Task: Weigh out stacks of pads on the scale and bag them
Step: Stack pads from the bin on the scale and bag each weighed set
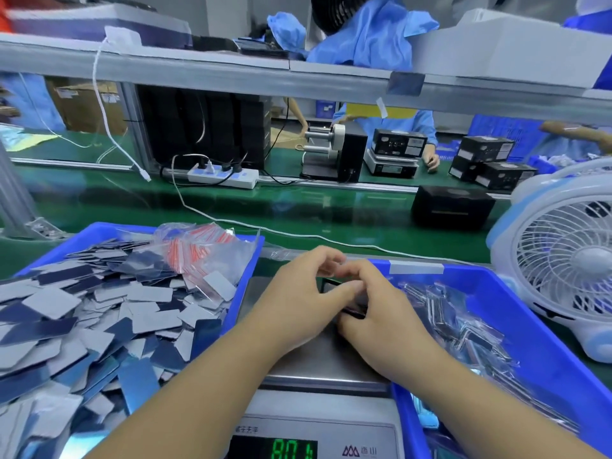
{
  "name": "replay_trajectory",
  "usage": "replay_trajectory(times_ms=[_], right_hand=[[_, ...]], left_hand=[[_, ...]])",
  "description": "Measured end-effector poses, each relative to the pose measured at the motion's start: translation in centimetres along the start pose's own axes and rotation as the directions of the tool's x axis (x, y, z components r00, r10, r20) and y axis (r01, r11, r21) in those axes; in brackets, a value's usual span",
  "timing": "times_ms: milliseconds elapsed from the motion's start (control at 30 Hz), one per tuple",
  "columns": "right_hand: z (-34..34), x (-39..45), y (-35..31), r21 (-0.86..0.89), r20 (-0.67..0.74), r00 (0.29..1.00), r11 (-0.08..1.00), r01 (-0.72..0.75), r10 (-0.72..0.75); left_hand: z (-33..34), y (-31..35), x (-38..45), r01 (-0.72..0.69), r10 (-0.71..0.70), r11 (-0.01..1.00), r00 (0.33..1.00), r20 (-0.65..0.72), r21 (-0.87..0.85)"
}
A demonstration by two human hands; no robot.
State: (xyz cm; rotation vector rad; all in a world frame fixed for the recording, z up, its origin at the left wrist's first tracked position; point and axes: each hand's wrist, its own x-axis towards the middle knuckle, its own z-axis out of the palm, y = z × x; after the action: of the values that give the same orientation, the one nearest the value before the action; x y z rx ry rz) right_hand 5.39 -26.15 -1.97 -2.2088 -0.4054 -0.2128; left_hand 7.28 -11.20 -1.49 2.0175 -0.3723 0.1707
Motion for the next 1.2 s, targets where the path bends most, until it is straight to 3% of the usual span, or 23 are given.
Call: replay_trajectory(times_ms=[133, 300, 433, 600, 700, 933, 1100, 1200], right_hand=[[-0.2, -0.1, -0.3, -0.027, 0.01, 1.0, 0.999, 0.02, -0.02], [0.1, -0.2, 0.0, -0.051, 0.021, 1.0, 0.998, 0.023, -0.022], [0.2, -0.1, -0.1, -0.095, 0.012, 0.999, 0.995, 0.044, -0.043], [0.1, -0.1, 0.0, -0.128, 0.015, 0.998, 0.99, 0.061, -0.059], [0.2, 0.0, 0.3, -0.144, 0.014, 0.998, 0.988, 0.061, -0.06], [0.0, 0.0, 0.6, -0.174, 0.002, 0.997, 0.982, 0.074, -0.074], [-0.2, 0.3, 0.7, -0.174, -0.035, 0.998, 0.984, 0.042, -0.049], [-0.5, 0.3, 0.8, -0.142, -0.033, 0.999, 0.99, 0.0, -0.005]], left_hand=[[-0.7, -0.2, 0.3, 0.007, -0.009, 0.995, 1.0, -0.021, -0.099], [-1.9, -0.8, 0.6, 0.011, 0.01, 0.984, 0.993, 0.114, -0.178], [-2.4, -1.1, 0.9, 0.013, 0.007, 0.974, 0.996, 0.086, -0.227], [-2.8, -1.1, 1.0, 0.021, -0.012, 0.989, 0.998, 0.066, -0.147], [-2.9, -1.1, 1.0, 0.097, -0.089, 0.99, 0.993, 0.079, -0.1], [-2.8, -1.2, 0.8, 0.055, -0.08, 0.98, 0.989, 0.125, 0.193], [-4.2, -0.9, 0.7, -0.004, -0.01, 0.978, 0.998, 0.069, 0.209], [-4.9, -0.8, 0.5, -0.012, -0.007, 0.989, 0.992, 0.126, 0.146]])
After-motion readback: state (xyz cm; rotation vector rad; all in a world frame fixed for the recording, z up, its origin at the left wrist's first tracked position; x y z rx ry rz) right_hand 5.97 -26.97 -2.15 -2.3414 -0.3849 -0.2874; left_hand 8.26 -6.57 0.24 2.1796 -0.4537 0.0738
